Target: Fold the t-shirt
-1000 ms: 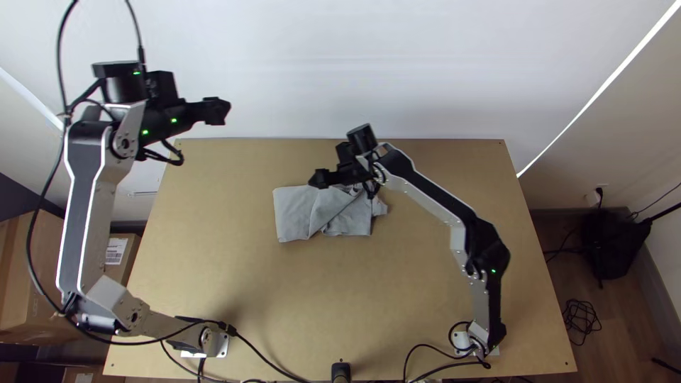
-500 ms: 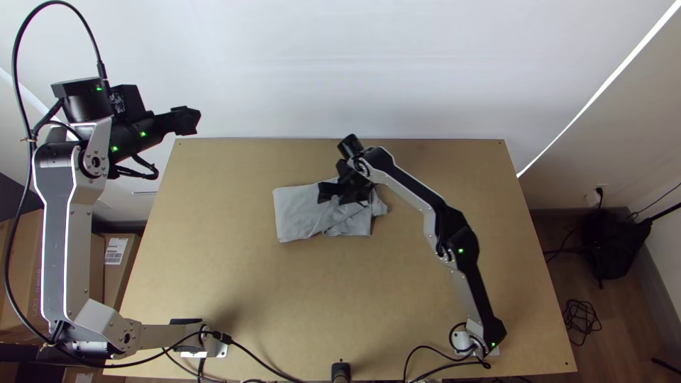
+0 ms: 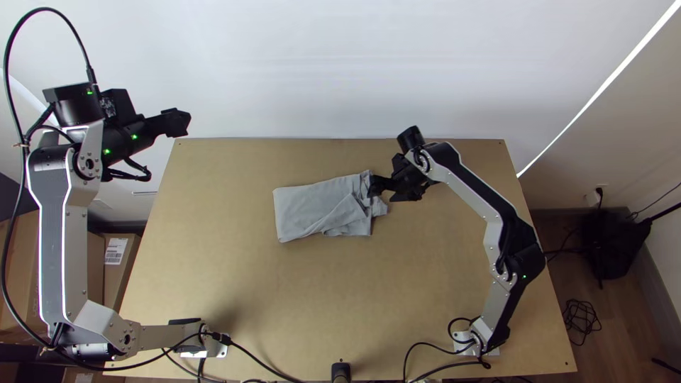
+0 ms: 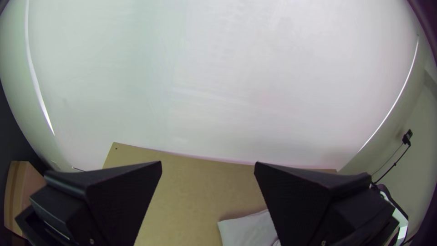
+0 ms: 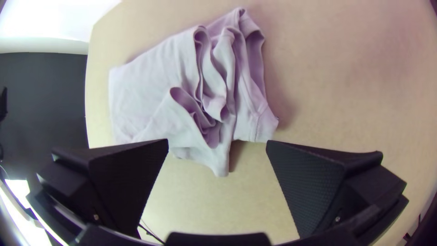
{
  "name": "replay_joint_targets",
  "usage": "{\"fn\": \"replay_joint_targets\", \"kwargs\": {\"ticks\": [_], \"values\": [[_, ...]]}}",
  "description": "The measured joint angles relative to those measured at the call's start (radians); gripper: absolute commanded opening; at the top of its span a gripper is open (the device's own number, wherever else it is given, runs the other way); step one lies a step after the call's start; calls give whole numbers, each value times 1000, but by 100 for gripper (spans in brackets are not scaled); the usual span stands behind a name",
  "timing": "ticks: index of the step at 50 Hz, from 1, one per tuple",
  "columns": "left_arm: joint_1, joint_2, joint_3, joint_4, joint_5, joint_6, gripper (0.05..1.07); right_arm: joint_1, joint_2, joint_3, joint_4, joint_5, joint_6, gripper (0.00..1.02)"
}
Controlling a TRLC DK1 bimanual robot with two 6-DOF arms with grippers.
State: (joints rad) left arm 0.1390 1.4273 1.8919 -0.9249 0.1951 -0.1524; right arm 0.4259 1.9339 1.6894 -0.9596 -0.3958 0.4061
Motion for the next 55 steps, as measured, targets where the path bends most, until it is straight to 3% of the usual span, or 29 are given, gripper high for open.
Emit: {"fn": "replay_joint_targets", "kwargs": {"ticks": [13, 24, 34, 45, 55], "values": [[7, -7, 0, 15, 6, 0, 103, -87, 49, 8, 156, -77, -18, 99], [10, -7, 0, 15, 6, 7, 103, -66, 171, 61, 181, -82, -27, 99], [28, -7, 0, 15, 6, 8, 103, 32, 178, 98, 198, 167, -76, 99], [45, -10, 0, 16, 6, 8, 103, 129, 187, 163, 203, 276, -101, 99], [78, -26, 0, 15, 6, 8, 103, 165, 230, 183, 196, 363, -121, 99]]}}
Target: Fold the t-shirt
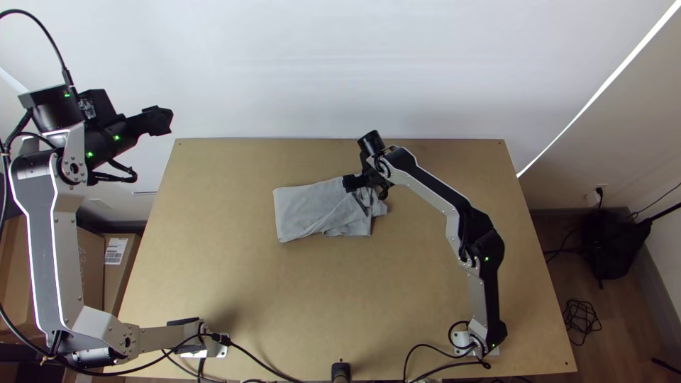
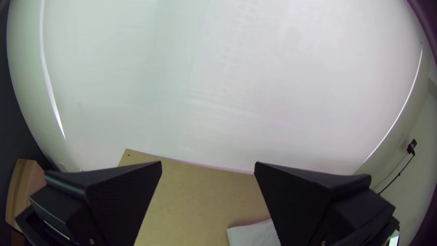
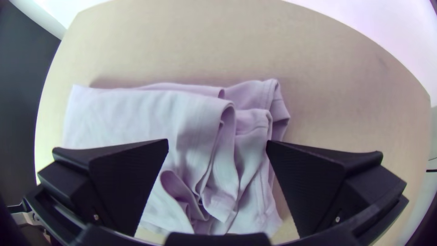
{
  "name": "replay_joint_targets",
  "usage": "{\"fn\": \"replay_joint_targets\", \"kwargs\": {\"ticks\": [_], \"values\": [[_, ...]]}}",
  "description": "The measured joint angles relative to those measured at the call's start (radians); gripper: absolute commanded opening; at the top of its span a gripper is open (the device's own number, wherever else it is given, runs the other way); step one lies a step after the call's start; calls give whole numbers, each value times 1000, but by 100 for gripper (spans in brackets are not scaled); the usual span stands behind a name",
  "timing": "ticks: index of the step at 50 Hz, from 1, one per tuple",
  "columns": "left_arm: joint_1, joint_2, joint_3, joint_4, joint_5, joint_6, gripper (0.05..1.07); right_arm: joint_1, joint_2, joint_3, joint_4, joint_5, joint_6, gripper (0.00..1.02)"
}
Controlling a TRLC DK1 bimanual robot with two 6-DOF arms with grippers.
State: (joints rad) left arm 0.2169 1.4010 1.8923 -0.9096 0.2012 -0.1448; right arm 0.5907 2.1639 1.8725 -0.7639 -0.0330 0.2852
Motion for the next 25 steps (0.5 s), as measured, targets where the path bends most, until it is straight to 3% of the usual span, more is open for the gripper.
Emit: {"fn": "replay_joint_targets", "kwargs": {"ticks": [9, 25], "values": [[23, -11, 0, 0, 3, 0, 103, 37, 3, -57, -27, 45, -6, 99], [34, -11, -2, 14, 31, 4, 103, 62, -137, -265, -91, 68, -6, 99]]}}
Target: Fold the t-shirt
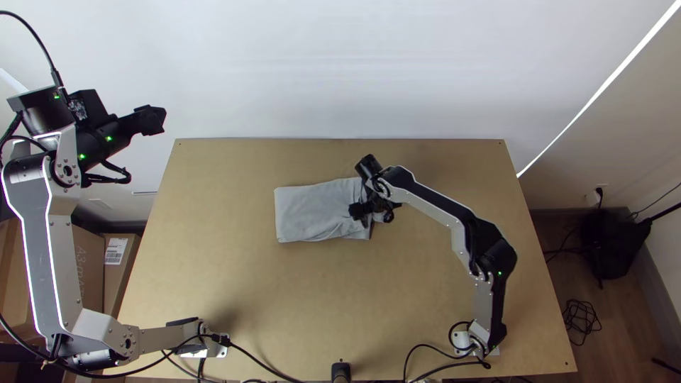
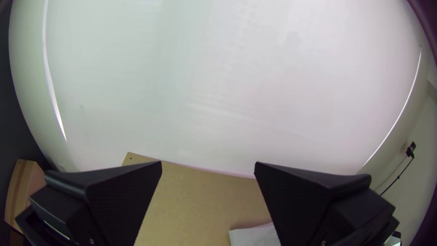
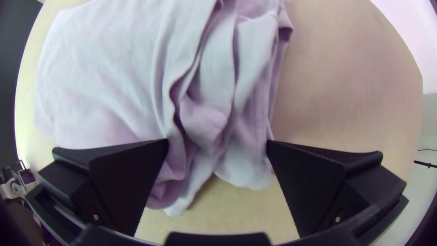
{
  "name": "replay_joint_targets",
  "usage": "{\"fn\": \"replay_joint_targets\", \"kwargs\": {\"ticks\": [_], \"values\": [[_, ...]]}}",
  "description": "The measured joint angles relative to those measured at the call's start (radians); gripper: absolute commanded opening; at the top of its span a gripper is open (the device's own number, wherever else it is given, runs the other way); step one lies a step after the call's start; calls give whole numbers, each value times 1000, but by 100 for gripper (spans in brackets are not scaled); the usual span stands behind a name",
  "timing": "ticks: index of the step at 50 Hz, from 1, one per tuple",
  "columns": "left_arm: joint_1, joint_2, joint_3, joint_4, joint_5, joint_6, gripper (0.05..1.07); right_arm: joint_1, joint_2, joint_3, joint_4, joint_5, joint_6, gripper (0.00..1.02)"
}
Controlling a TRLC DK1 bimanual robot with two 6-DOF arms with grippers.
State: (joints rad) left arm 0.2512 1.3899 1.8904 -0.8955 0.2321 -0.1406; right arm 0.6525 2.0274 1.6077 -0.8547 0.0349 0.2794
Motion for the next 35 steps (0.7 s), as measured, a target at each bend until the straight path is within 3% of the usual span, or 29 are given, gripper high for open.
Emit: {"fn": "replay_joint_targets", "kwargs": {"ticks": [11, 13, 16, 21, 25, 35], "values": [[0, 0, 0, 5, 11, 3, 103, -29, -98, -96, -19, 10, 5, 99], [0, 0, -2, 9, 12, 3, 103, -49, -100, -96, -1, -15, 7, 99], [0, 0, -5, 18, 16, 3, 103, -94, -100, -92, 33, -124, 15, 99], [0, 0, -6, 23, 19, 3, 103, -188, -77, -36, 44, -371, 54, 99], [0, 0, -6, 24, 19, 3, 103, -251, -42, 33, 55, -490, 75, 99], [1, 3, -4, 24, 19, 7, 103, -297, 88, 166, 61, -581, 86, 99]]}}
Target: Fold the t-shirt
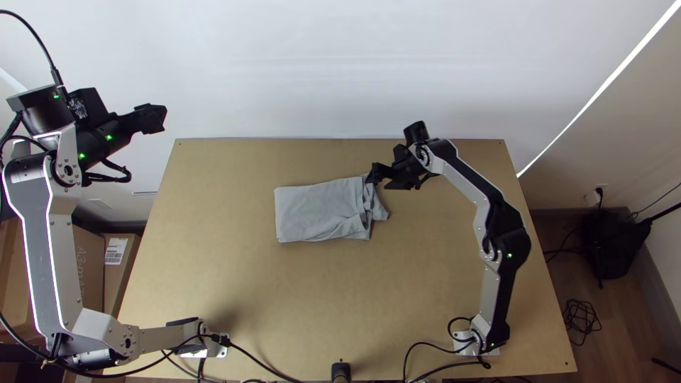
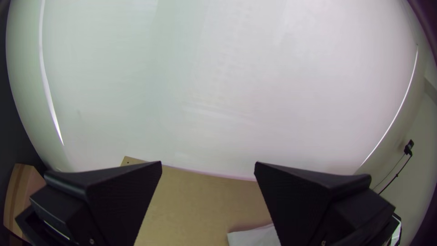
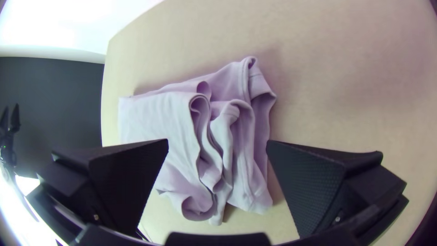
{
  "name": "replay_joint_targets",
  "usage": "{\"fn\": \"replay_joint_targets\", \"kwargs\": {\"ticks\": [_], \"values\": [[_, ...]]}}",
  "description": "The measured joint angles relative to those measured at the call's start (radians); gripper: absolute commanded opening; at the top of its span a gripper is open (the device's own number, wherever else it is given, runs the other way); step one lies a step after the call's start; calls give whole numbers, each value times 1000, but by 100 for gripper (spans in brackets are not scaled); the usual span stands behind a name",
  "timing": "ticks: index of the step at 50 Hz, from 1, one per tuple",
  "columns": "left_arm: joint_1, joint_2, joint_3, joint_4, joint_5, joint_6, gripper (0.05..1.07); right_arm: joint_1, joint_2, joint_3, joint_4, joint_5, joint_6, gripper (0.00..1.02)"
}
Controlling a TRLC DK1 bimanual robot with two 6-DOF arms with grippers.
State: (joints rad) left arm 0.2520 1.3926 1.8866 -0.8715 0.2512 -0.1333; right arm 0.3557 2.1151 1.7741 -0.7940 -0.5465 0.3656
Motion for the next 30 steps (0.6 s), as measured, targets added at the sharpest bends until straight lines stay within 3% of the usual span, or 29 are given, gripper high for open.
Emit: {"fn": "replay_joint_targets", "kwargs": {"ticks": [12, 23, 27, 30], "values": [[0, 21, 22, 2, 0, 3, 103, 24, 149, 92, -14, -48, -11, 99], [3, 22, 23, 3, 0, 3, 103, 61, 189, 148, -13, -47, -33, 98], [4, 23, 23, 3, 0, 3, 103, 92, 201, 164, -11, -46, -41, 78], [4, 23, 23, 3, 0, 3, 103, 113, 211, 173, -11, -46, -47, 50]]}}
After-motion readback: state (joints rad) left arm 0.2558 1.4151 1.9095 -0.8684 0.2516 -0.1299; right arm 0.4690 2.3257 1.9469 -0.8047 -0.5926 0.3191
